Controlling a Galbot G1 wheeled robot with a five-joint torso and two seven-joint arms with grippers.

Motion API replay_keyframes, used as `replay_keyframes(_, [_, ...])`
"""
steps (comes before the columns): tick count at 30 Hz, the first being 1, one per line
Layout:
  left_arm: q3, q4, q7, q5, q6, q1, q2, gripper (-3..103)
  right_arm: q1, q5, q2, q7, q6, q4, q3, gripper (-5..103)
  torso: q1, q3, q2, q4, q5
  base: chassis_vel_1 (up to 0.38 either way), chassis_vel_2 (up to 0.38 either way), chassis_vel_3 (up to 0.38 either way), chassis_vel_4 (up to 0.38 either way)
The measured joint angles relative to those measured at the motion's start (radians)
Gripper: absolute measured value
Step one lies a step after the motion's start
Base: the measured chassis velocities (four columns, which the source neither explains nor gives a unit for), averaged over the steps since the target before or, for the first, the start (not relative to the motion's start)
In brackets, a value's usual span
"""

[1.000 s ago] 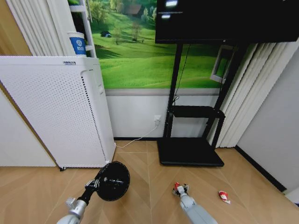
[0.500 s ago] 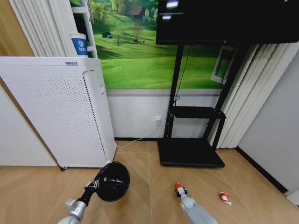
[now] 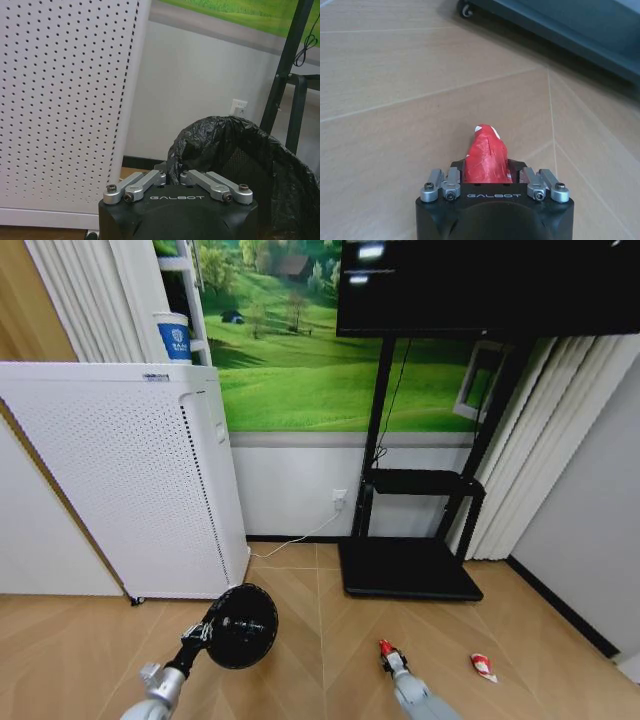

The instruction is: Pick up the trash bin and place the garbage on the floor into it.

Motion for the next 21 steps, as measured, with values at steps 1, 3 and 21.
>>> replay_keyframes(1, [0.023, 0.009, -0.006, -0.011, 0.007, -0.02, 0.015, 6, -0.047, 0.024, -0.026, 0.007, 0.004, 0.085, 0.012, 46, 0.0, 0.0, 0.0, -0.0009, 0.0012, 0.0, 0.0, 0.0, 0.0])
replay_keyframes(3, [0.039, 0.016, -0.011, -0.016, 0.013, -0.037, 0.023, 6, -0.077, 0.036, -0.048, 0.015, 0.01, 0.149, 0.021, 44, 0.0, 0.0, 0.0, -0.0008, 0.0009, 0.0, 0.0, 0.0, 0.0])
replay_keyframes(21, [0.224, 0.062, -0.048, -0.002, 0.034, -0.16, 0.081, 6, -0.365, 0.079, -0.147, -0.033, 0.228, 0.726, 0.101, 20, 0.0, -0.001, 0.0, 0.0001, -0.0012, 0.0, 0.0, 0.0, 0.0])
